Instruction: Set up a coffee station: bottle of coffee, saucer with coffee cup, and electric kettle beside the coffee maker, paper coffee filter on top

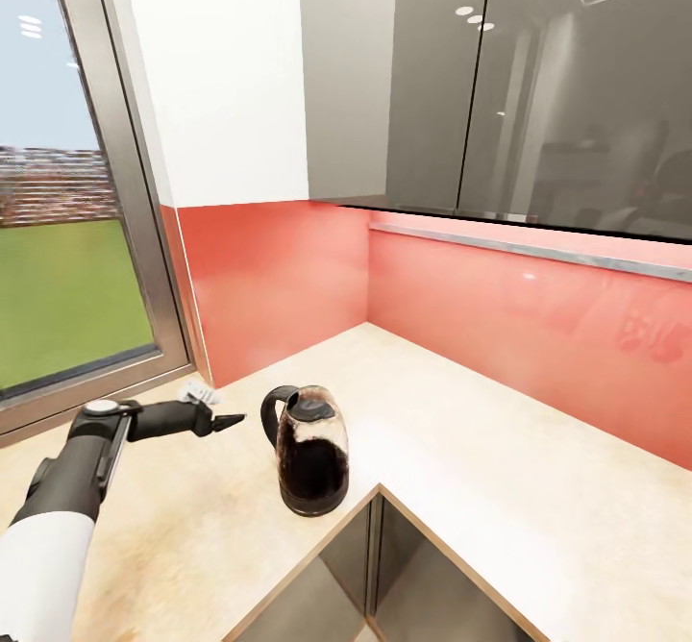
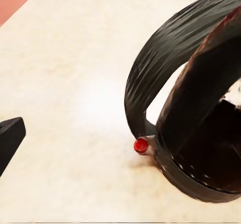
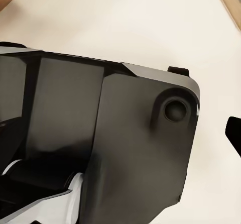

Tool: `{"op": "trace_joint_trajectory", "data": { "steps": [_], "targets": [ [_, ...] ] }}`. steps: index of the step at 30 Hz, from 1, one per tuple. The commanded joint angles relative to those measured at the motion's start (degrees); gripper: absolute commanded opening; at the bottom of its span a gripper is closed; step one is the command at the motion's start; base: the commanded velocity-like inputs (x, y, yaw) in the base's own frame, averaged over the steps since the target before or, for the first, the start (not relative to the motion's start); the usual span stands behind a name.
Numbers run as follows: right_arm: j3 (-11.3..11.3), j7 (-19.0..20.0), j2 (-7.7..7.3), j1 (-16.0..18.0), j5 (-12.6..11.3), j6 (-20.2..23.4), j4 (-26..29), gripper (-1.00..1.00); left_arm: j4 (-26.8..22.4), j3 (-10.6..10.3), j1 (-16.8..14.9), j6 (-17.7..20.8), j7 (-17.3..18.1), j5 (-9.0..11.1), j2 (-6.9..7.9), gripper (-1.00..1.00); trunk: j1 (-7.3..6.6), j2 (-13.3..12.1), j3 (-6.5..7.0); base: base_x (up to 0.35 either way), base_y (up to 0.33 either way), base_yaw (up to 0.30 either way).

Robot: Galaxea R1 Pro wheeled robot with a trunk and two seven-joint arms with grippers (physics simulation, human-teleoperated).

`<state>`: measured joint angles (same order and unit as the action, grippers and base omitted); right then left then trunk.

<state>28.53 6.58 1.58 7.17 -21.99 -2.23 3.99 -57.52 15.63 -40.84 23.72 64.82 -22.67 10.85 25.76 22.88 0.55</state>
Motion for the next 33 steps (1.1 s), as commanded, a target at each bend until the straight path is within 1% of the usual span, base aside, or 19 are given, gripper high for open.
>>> {"op": "trace_joint_trajectory", "data": {
  "steps": [1, 2, 3, 4, 5, 6, 7, 8, 10, 11, 17, 24, 33],
  "targets": [
    [0.4, 0.2, 0.0, 0.0, -0.6, -0.2, -0.1, 1.0, -0.1, 0.1, 0.0, 0.5, 0.5, -0.4, 0.27, 1.0, 0.02, 0.0, -0.02, 0.0, 0.0, 0.0],
    [0.4, 0.2, 0.0, 0.0, -0.6, -0.2, -0.1, 1.0, -0.1, 0.1, 0.0, 0.4, 0.5, -0.4, 0.47, 1.0, 0.02, 0.0, -0.02, 0.0, 0.0, 0.0],
    [0.4, 0.2, 0.0, 0.0, -0.6, -0.2, -0.1, 1.0, -0.2, 0.1, 0.0, 0.4, 0.6, -0.5, 1.04, 1.0, 0.02, 0.0, -0.02, 0.0, 0.0, 0.0],
    [0.5, 0.2, 0.0, 0.0, -0.6, -0.2, -0.1, 1.0, -0.2, 0.0, 0.0, 0.3, 0.7, -0.5, 1.83, 1.0, 0.02, 0.0, -0.02, 0.0, 0.0, 0.0],
    [0.5, 0.2, 0.0, 0.0, -0.6, -0.2, -0.1, 1.0, -0.1, 0.0, 0.0, 0.3, 0.9, -0.5, 2.3, 1.0, 0.02, 0.0, -0.02, 0.0, 0.0, 0.0],
    [0.5, 0.2, 0.0, 0.0, -0.6, -0.2, -0.1, 1.0, 0.0, 0.0, 0.0, 0.3, 1.4, -0.4, 3.25, 1.0, 0.02, 0.0, -0.02, 0.0, 0.0, 0.0],
    [0.5, 0.2, 0.0, 0.0, -0.6, -0.2, -0.1, 1.0, 0.1, -0.1, 0.0, 0.3, 1.8, -0.4, 3.7, 1.0, 0.02, 0.0, -0.02, 0.0, 0.0, 0.0],
    [0.5, 0.2, 0.0, 0.0, -0.6, -0.2, -0.1, 1.0, 0.3, -0.1, 0.0, 0.3, 3.2, -0.4, 4.77, 1.0, 0.02, 0.0, -0.02, 0.0, 0.0, 0.0],
    [0.5, 0.2, 0.0, 0.0, -0.6, -0.2, -0.1, 1.0, 0.5, 0.0, 0.0, 0.2, 4.9, -0.5, 5.34, 1.0, 0.02, 0.0, -0.02, 0.0, 0.0, 0.0],
    [0.5, 0.2, 0.0, 0.0, -0.6, -0.2, -0.1, 1.0, 0.6, 0.0, 0.0, 0.2, 6.2, -0.6, 5.69, 1.0, 0.02, 0.0, -0.02, 0.0, 0.0, 0.0],
    [0.5, 0.2, -0.11, 0.0, -0.6, -0.3, -0.2, 1.0, 0.8, -0.7, 0.0, 0.1, 7.1, -0.5, 5.64, 1.0, 0.02, 0.0, -0.02, 0.0, 0.0, 0.0],
    [0.6, 0.2, -0.18, 0.0, -0.6, -0.4, -0.3, 1.0, -0.2, -0.2, -0.1, 0.1, 7.2, -0.5, 5.92, 1.0, 0.02, 0.0, -0.02, 0.044, 0.0, 0.0],
    [0.6, 0.2, -0.18, 0.0, -0.6, -0.4, -0.2, 1.0, -0.3, -0.6, -0.1, 0.1, 7.2, -0.6, 5.91, 1.0, 0.02, 0.0, -0.02, 0.067, 0.0, 0.0]
  ]
}}
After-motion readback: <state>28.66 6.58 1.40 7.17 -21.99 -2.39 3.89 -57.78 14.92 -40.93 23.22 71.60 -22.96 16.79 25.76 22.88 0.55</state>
